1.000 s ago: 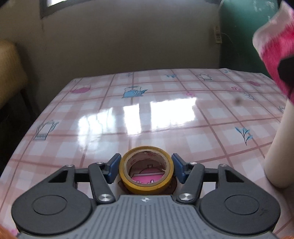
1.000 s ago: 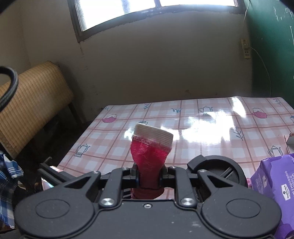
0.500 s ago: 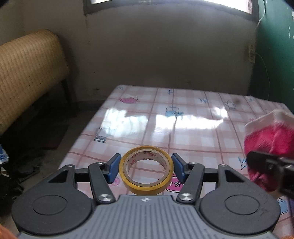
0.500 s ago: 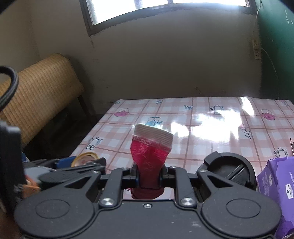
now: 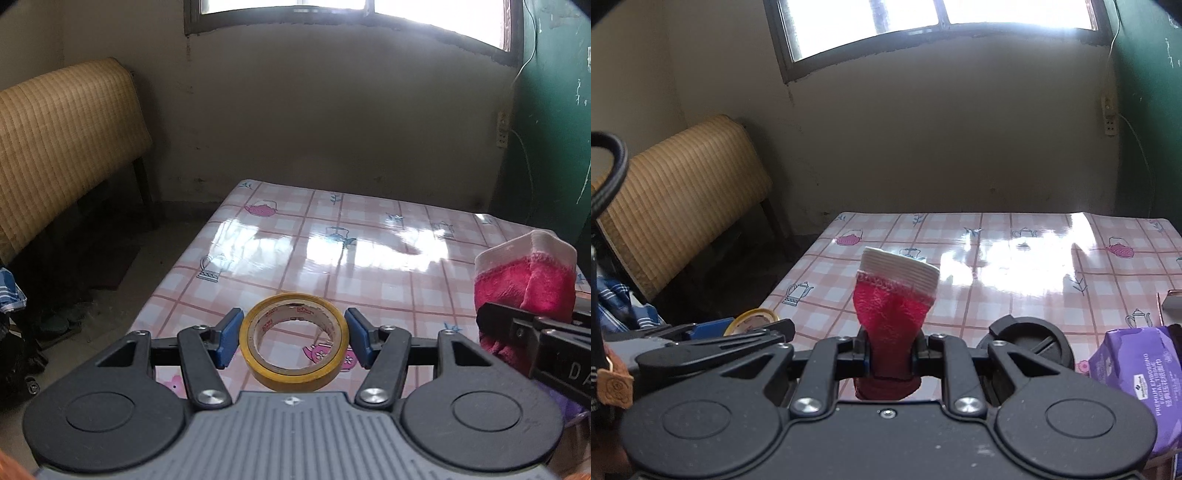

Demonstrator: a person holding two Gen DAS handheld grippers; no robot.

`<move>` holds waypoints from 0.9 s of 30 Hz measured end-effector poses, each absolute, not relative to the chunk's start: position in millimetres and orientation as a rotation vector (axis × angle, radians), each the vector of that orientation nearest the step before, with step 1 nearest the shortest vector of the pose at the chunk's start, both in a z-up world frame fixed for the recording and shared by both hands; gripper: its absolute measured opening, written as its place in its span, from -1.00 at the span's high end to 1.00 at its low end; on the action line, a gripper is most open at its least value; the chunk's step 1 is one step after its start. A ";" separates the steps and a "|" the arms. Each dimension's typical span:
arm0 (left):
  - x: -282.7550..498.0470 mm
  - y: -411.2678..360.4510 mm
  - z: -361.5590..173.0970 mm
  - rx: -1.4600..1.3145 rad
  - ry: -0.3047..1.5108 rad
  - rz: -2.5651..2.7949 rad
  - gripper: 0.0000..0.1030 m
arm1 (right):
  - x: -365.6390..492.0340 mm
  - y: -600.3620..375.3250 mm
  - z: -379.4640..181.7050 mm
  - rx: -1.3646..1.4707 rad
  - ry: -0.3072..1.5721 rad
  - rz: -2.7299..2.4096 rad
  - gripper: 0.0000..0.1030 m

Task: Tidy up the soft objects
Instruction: 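Lift the tape roll and sock and carry both toward the cardboard box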

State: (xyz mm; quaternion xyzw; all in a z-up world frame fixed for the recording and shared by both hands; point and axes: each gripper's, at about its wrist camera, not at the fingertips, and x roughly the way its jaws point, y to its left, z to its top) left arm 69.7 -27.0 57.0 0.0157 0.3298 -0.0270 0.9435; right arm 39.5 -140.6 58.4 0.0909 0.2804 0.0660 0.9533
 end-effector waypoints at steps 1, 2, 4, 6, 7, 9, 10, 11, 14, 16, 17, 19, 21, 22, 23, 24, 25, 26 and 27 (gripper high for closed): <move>69.4 -28.1 56.9 0.028 0.674 -0.059 -0.18 | 37.5 -142.2 59.4 0.184 0.567 0.130 0.56; 69.1 -29.5 56.6 0.026 0.674 -0.062 -0.18 | 35.6 -144.6 60.6 0.187 0.565 0.128 0.56; 66.7 -33.8 57.7 0.028 0.673 -0.069 -0.18 | 33.2 -148.3 62.6 0.187 0.560 0.121 0.57; 65.9 -38.5 57.6 0.029 0.673 -0.079 -0.18 | 29.8 -153.6 64.5 0.187 0.554 0.112 0.57; 65.5 -41.4 57.4 0.033 0.671 -0.084 -0.18 | 28.1 -156.4 65.6 0.189 0.551 0.106 0.57; 64.9 -47.0 56.9 0.034 0.670 -0.096 -0.18 | 25.1 -162.0 67.4 0.191 0.548 0.097 0.57; 64.9 -49.8 56.2 0.030 0.674 -0.106 -0.18 | 23.7 -164.9 68.0 0.190 0.547 0.092 0.57; 65.3 -52.5 55.5 0.026 0.679 -0.113 -0.18 | 22.5 -168.8 68.2 0.190 0.547 0.085 0.57; 65.5 -62.9 53.7 0.031 0.681 -0.129 -0.18 | 18.0 -178.6 69.7 0.195 0.544 0.067 0.57; 66.1 -70.2 52.9 0.028 0.688 -0.143 -0.18 | 14.7 -185.1 71.3 0.194 0.541 0.053 0.57; 65.6 -73.4 52.6 0.026 0.689 -0.149 -0.18 | 13.0 -188.8 71.8 0.197 0.541 0.045 0.57; 65.2 -82.8 52.5 0.035 0.686 -0.161 -0.18 | 10.0 -196.8 72.9 0.199 0.537 0.031 0.57; 64.8 -90.5 52.6 0.035 0.687 -0.173 -0.18 | 8.4 -204.7 73.2 0.204 0.536 0.017 0.57; 64.8 -94.1 52.4 0.034 0.688 -0.179 -0.18 | 8.1 -209.0 72.9 0.205 0.535 0.012 0.57; 64.4 -98.6 53.1 0.036 0.688 -0.187 -0.18 | 7.0 -212.4 73.1 0.205 0.534 0.004 0.57; 64.0 -102.4 53.6 0.038 0.686 -0.194 -0.18 | 5.6 -215.8 73.4 0.206 0.532 -0.002 0.57; 63.1 -106.5 54.1 0.041 0.683 -0.200 -0.19 | 4.3 -219.5 73.6 0.208 0.531 -0.007 0.57; 62.4 -110.6 55.0 0.044 0.680 -0.207 -0.18 | 3.7 -222.8 73.6 0.211 0.530 -0.012 0.57; 61.8 -114.7 55.8 0.044 0.677 -0.214 -0.18 | 2.6 -225.9 73.6 0.212 0.528 -0.018 0.57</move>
